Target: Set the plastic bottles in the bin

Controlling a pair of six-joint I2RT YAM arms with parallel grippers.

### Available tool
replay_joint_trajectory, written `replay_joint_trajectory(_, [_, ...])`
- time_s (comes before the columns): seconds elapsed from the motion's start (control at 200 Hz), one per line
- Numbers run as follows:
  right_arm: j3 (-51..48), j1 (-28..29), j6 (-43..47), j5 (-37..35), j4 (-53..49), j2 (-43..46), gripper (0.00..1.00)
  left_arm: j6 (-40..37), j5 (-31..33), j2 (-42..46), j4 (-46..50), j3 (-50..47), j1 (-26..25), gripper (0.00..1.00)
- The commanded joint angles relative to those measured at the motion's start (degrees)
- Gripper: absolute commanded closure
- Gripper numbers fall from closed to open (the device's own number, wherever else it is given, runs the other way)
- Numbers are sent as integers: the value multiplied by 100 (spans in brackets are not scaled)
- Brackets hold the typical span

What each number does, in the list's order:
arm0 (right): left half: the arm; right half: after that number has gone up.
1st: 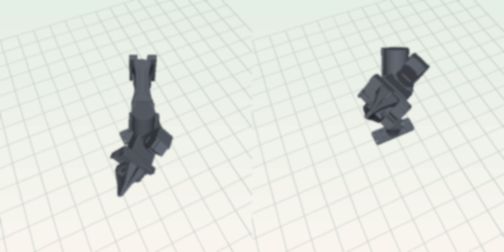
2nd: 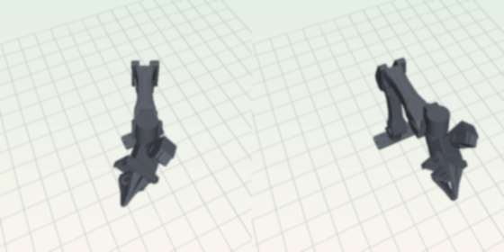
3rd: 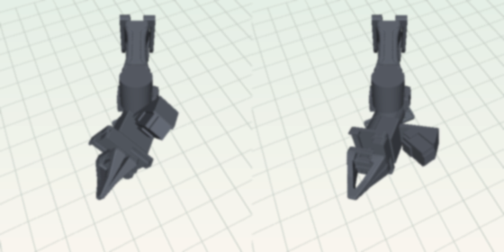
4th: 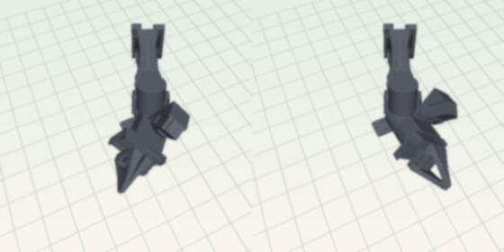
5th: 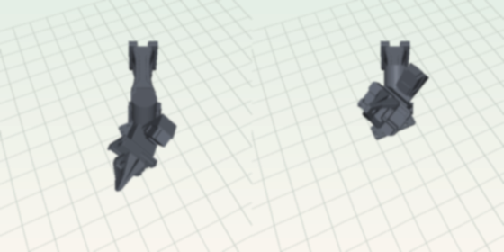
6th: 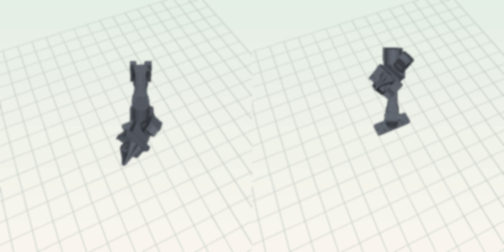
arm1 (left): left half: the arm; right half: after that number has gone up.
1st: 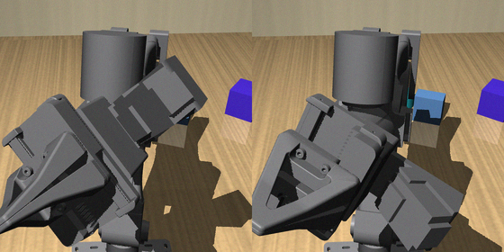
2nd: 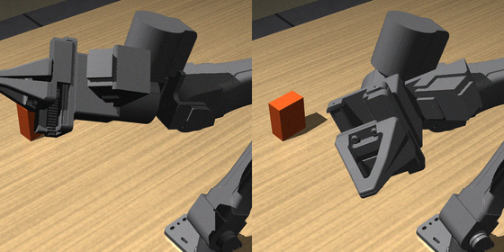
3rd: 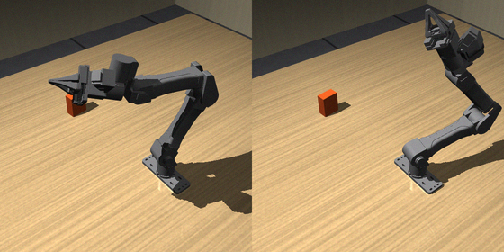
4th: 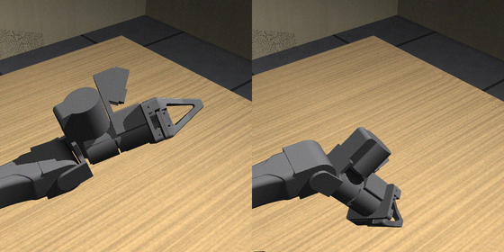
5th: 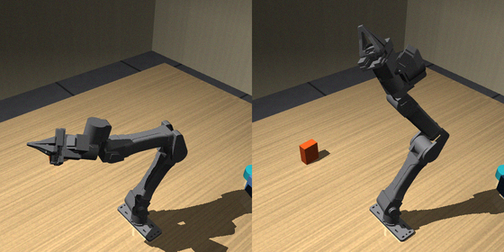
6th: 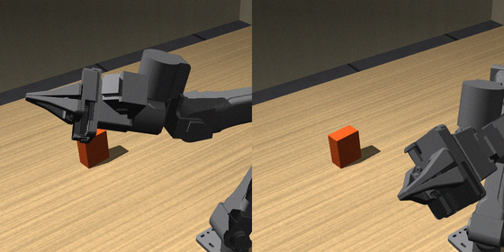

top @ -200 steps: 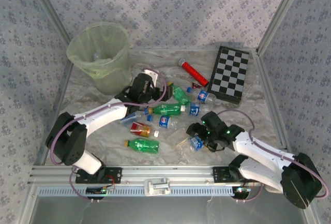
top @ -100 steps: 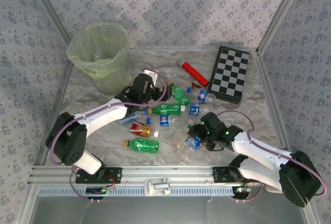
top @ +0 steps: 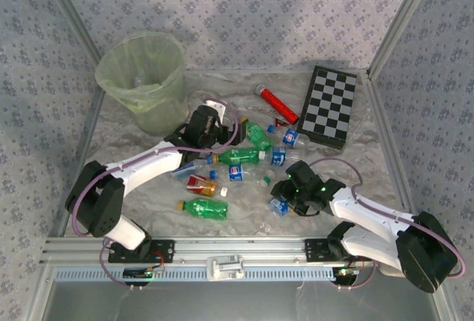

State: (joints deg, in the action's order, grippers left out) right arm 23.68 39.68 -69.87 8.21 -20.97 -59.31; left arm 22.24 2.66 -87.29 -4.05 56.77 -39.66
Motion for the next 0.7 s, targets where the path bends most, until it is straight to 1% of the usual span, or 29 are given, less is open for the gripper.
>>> replay_joint_trajectory(0.0, [225,12,256,-252,-219,-6,42,85,129,220,69,18,-24,3])
replay_joint_trajectory(0.085, [383,-35,459,-308,-467,87,42,105,203,236,106,35,-24,3])
replay_joint_trajectory(0.145, [524,-117,583,-214,-686,183,42,105,249,255,124,52,-15,2])
replay_joint_trajectory(0.25, [948,-461,1274,-201,-873,369,44,138,238,333,116,53,44,2])
replay_joint_trajectory(0.325, [1366,-742,1842,-172,-934,394,45,194,120,407,76,53,127,2])
replay_joint_trajectory(0.425, [1964,-1155,2645,18,-838,174,46,334,-262,494,-31,36,292,2])
replay_joint_trajectory(0.51, [2502,-1472,3278,229,-611,-230,46,420,-751,552,-230,-3,448,2])
replay_joint_trajectory(0.54, [2729,-1528,3340,296,-551,-394,46,445,-916,579,-295,-16,490,2])
replay_joint_trajectory(0.56, [2861,-1549,3593,316,-513,-499,46,455,-1031,596,-345,-30,520,1])
replay_joint_trajectory(0.63, [3336,-1595,3914,391,-380,-904,46,465,-1415,657,-521,-76,586,1])
replay_joint_trajectory(0.7, [3780,-1608,4043,276,-338,-1302,45,435,-1820,733,-718,-151,609,1])
